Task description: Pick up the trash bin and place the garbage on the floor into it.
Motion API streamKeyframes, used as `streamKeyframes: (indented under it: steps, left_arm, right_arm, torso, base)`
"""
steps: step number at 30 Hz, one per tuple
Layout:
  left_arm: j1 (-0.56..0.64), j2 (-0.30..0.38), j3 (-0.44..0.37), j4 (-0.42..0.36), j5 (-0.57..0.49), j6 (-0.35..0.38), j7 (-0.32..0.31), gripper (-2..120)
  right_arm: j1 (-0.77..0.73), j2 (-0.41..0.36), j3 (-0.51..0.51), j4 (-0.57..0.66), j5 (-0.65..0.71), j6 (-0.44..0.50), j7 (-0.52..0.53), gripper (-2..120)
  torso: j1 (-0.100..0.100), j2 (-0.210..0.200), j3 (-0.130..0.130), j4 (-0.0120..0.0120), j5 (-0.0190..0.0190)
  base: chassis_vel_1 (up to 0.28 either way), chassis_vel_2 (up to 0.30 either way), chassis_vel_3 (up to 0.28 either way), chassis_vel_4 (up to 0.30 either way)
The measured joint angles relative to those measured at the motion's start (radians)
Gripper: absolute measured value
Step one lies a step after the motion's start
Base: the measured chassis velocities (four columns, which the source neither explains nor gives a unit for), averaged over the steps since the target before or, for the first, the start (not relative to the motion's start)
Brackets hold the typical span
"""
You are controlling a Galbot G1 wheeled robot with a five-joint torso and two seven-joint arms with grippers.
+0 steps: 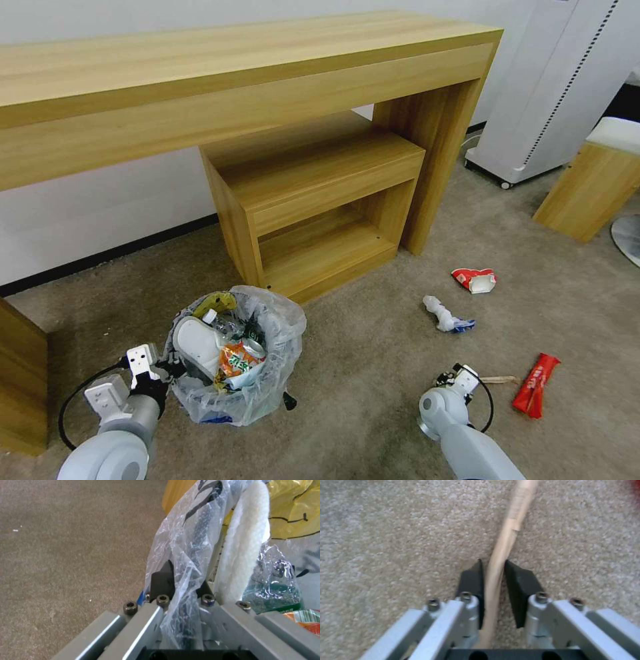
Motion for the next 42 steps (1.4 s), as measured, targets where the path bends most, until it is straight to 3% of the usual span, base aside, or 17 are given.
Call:
streamKeyframes:
  steps: [2,5,11,16,18,19,21,22,24,27,29,33,37,42]
  left_arm:
    - [0.002,0.000,0.000,-0.002,0.001,-0.001,0.000,1]
    - [0.004,-0.001,0.000,-0.002,0.003,-0.002,0.000,1]
    - [0.005,-0.002,0.001,-0.002,0.005,-0.004,0.000,1]
    - [0.007,0.000,-0.001,-0.002,0.005,-0.004,0.000,1]
    - [0.008,0.003,-0.001,-0.008,0.005,-0.004,0.000,1]
    - [0.008,0.003,-0.001,-0.008,0.005,-0.004,0.000,1]
    - [0.008,0.002,0.001,-0.015,0.005,-0.004,0.000,1]
    - [0.008,0.002,0.001,-0.015,0.005,-0.004,0.000,1]
    - [0.009,0.000,0.004,-0.019,0.007,-0.002,-0.001,1]
    - [0.007,-0.002,0.011,-0.022,0.009,0.001,-0.002,1]
    - [-0.011,0.007,0.031,-0.018,0.005,0.008,-0.003,1]
    - [-0.011,0.016,0.036,-0.018,0.001,0.012,-0.003,1]
    - [-0.005,0.019,0.030,-0.033,0.000,0.014,-0.005,1]
    - [-0.003,0.016,0.029,-0.042,-0.001,0.016,-0.007,1]
  right_arm:
    - [-0.005,-0.001,0.001,-0.004,-0.007,0.006,-0.006,5]
    - [-0.011,-0.003,0.003,-0.002,-0.011,0.010,-0.008,0]
    - [-0.035,-0.019,0.004,0.063,-0.014,0.014,-0.022,0]
    - [-0.077,-0.108,-0.006,0.247,-0.008,0.091,-0.125,0]
    - [-0.082,-0.193,-0.034,0.380,0.004,0.140,-0.204,0]
    - [-0.082,-0.193,-0.034,0.380,0.004,0.140,-0.204,0]
    - [-0.051,-0.289,-0.098,0.556,0.010,0.177,-0.280,0]
    - [-0.051,-0.289,-0.098,0.556,0.010,0.177,-0.280,0]
    - [0.001,-0.350,-0.173,0.676,0.019,0.192,-0.326,0]
    - [0.061,-0.400,-0.236,0.771,0.027,0.200,-0.382,0]
    - [0.101,-0.444,-0.285,0.854,0.036,0.203,-0.420,0]
    - [0.193,-0.493,-0.396,0.918,0.060,0.238,-0.512,0]
    - [0.303,-0.527,-0.516,0.913,0.067,0.296,-0.608,0]
    - [0.389,-0.545,-0.632,0.903,0.069,0.333,-0.671,0]
  torso:
    - [0.000,0.000,0.000,0.0000,0.0001]
    - [0.000,0.000,0.000,0.0000,0.0000]
    - [0.000,0.000,0.000,0.0000,0.0000]
    - [0.000,0.000,0.000,-0.0001,-0.0006]
    - [0.000,0.000,0.000,-0.0003,0.0014]
    - [0.000,0.000,0.000,-0.0003,0.0014]
    - [0.000,0.000,0.000,-0.0003,-0.0015]
    - [0.000,0.000,0.000,-0.0003,-0.0015]
    - [0.000,0.000,0.000,0.0002,0.0008]
    - [0.000,0.000,0.000,0.0009,-0.0004]
    - [0.000,0.000,0.000,0.0000,-0.0001]
    - [0.000,0.000,0.000,-0.0007,0.0002]
    - [0.000,0.000,0.000,0.0006,0.0001]
    - [0.000,0.000,0.000,-0.0003,0.0001]
  base:
    - [0.000,0.000,0.000,0.000]
    - [0.000,0.000,0.000,0.000]
    - [0.000,0.000,0.000,0.000]
    - [0.000,0.000,0.000,0.000]
    - [0.000,0.000,0.000,0.000]
    - [0.000,0.000,0.000,0.000]
    - [0.000,0.000,0.000,0.000]
    - [0.000,0.000,0.000,0.000]
    - [0.000,0.000,0.000,0.000]
    - [0.000,0.000,0.000,0.000]
    - [0.000,0.000,0.000,0.000]
    - [0.000,0.000,0.000,0.000]
    - [0.000,0.000,0.000,0.000]
    - [0.000,0.000,0.000,0.000]
